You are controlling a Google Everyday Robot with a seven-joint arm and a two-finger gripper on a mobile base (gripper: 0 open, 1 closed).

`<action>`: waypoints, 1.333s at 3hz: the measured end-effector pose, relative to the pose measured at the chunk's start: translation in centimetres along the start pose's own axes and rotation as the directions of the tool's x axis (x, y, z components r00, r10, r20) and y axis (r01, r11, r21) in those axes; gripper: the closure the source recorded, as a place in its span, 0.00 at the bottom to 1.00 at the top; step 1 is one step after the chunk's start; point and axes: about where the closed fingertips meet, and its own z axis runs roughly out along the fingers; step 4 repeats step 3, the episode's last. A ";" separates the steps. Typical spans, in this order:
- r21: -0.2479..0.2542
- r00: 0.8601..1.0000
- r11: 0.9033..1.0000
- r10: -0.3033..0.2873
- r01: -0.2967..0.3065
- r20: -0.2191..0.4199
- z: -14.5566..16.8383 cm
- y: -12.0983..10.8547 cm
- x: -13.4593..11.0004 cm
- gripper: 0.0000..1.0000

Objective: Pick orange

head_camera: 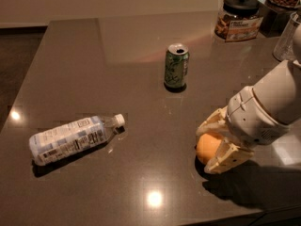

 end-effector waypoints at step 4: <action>0.033 0.999 0.999 0.005 -0.007 0.052 -7.5 -3.6 -5.5 1.00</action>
Offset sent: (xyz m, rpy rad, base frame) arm 0.0419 0.0158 0.1155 0.0674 -0.0481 0.0004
